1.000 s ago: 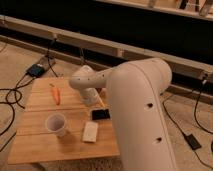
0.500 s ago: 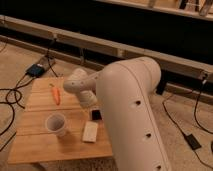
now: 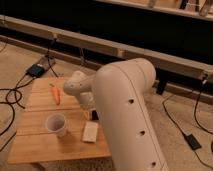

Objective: Push the eraser across the table

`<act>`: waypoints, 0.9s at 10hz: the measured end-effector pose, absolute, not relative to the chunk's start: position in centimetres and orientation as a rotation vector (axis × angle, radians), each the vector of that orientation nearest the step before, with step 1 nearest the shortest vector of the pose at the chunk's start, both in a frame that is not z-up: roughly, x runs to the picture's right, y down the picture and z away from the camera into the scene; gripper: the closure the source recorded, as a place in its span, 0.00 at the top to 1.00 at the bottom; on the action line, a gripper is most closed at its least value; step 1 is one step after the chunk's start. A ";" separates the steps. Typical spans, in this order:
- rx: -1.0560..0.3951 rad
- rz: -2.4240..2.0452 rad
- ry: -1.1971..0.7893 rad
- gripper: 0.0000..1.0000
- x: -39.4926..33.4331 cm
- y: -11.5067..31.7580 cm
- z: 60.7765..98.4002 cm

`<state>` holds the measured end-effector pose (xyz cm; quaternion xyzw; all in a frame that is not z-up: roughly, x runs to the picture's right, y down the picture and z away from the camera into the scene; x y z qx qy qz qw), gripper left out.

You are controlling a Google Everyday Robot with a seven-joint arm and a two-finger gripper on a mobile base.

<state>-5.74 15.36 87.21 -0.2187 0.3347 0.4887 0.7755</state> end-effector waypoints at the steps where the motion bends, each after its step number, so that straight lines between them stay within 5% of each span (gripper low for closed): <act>1: -0.471 1.058 0.730 0.65 -5.3 15.3 87.5; 9: -0.439 1.121 0.776 0.65 0.7 14.2 89.1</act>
